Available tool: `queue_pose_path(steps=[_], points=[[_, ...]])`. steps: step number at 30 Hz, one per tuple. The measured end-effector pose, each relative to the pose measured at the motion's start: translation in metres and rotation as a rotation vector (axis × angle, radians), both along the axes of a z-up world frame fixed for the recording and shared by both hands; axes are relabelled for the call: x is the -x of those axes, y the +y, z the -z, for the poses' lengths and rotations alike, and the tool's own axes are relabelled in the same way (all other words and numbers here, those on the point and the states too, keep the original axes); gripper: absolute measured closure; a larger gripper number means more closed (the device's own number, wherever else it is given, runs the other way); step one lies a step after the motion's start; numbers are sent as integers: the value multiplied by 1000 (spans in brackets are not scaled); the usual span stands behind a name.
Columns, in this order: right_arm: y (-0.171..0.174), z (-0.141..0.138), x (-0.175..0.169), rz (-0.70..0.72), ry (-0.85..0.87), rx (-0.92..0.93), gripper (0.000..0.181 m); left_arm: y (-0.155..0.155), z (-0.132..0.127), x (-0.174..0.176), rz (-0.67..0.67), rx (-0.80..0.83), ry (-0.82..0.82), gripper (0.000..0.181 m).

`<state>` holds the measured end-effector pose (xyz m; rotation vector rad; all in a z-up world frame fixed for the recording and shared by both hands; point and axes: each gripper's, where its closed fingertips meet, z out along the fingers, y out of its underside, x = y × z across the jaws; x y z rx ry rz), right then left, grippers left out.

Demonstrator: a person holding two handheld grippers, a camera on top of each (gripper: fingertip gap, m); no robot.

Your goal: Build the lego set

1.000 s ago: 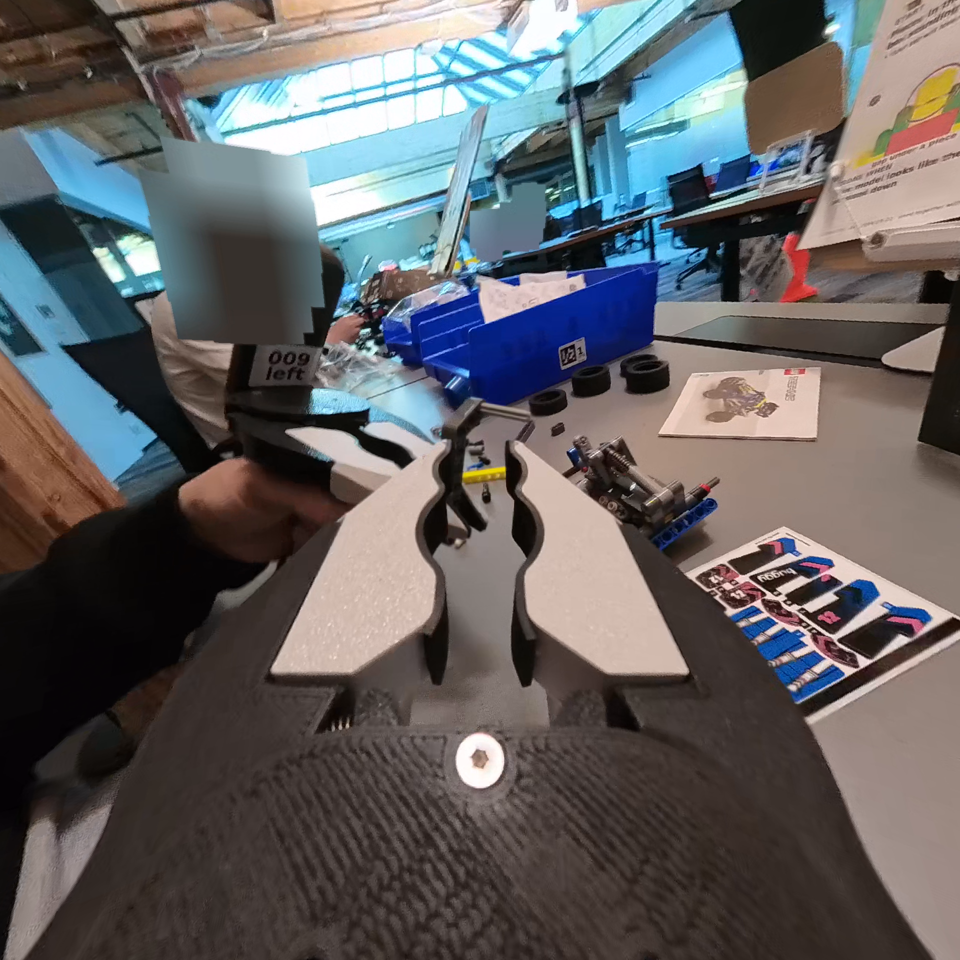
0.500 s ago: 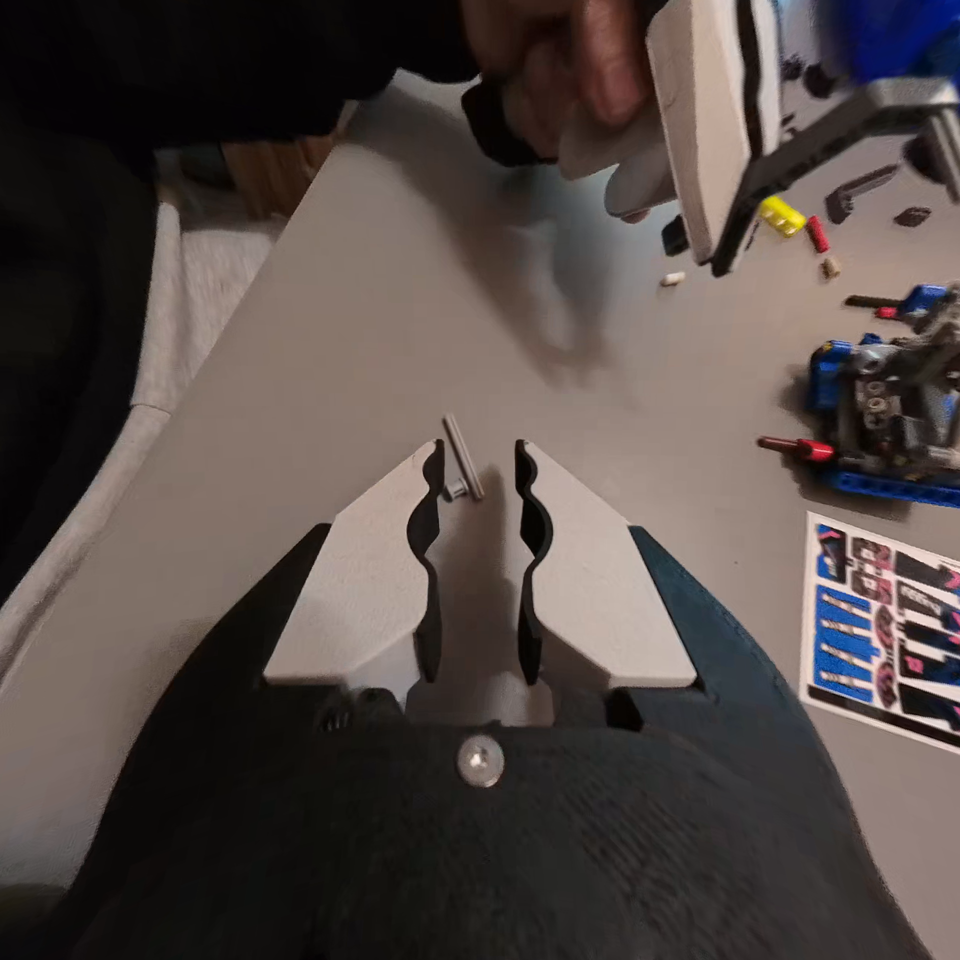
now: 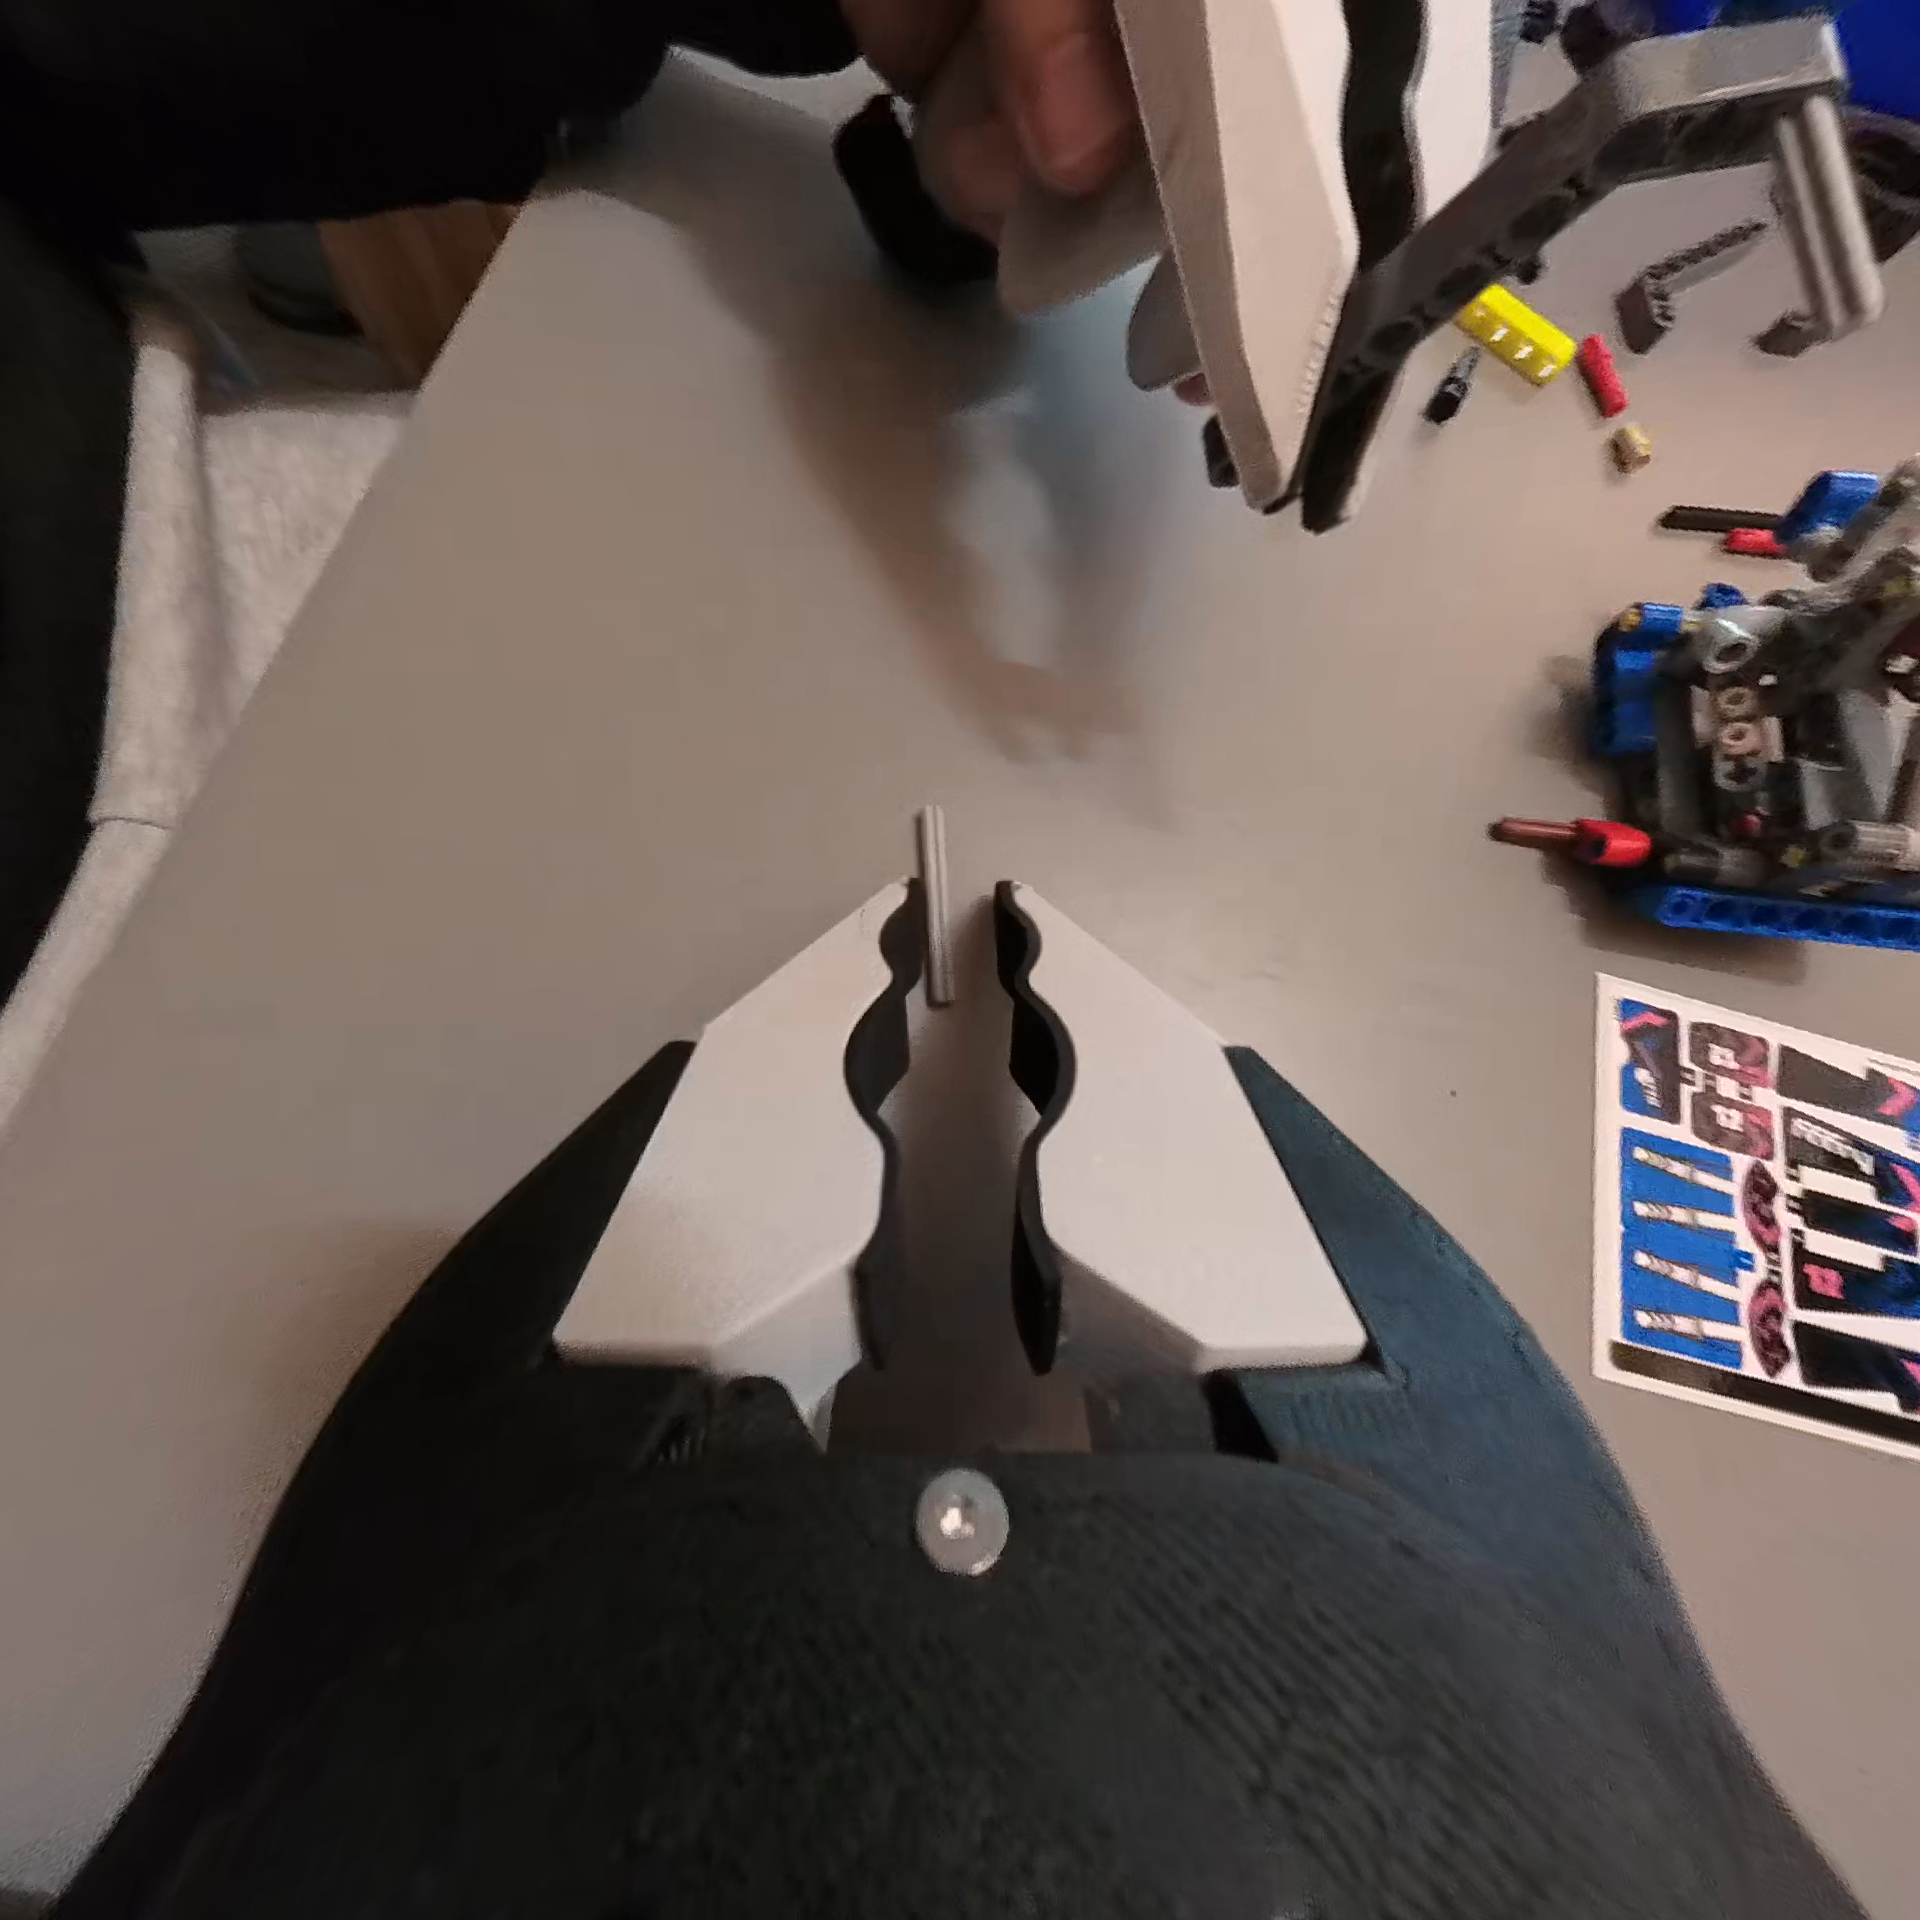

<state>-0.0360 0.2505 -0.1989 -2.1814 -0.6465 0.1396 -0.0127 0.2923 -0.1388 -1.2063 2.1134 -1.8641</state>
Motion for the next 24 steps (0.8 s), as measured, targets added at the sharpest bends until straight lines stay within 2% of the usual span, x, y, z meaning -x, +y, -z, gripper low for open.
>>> queue_pose_path(steps=[5, 10, 17, 20, 24], points=[[4, 0, -12, 52, -42, -20, 176, 1, -7, 0, -5, -10, -62, 177], [5, 0, -13, 41, -46, -26, 174, 4, 4, 0, -20, -72, -5, 177], [0, -1, -20, 68, -21, -20, 158, 1, 14, 4, 9, -80, 59, 177], [-7, -1, -19, 58, 25, 13, 158, 0, 20, 5, 16, -153, 44, 177], [-10, 0, -21, 58, 31, 21, 162, -2, 21, 8, 31, -146, 55, 177]])
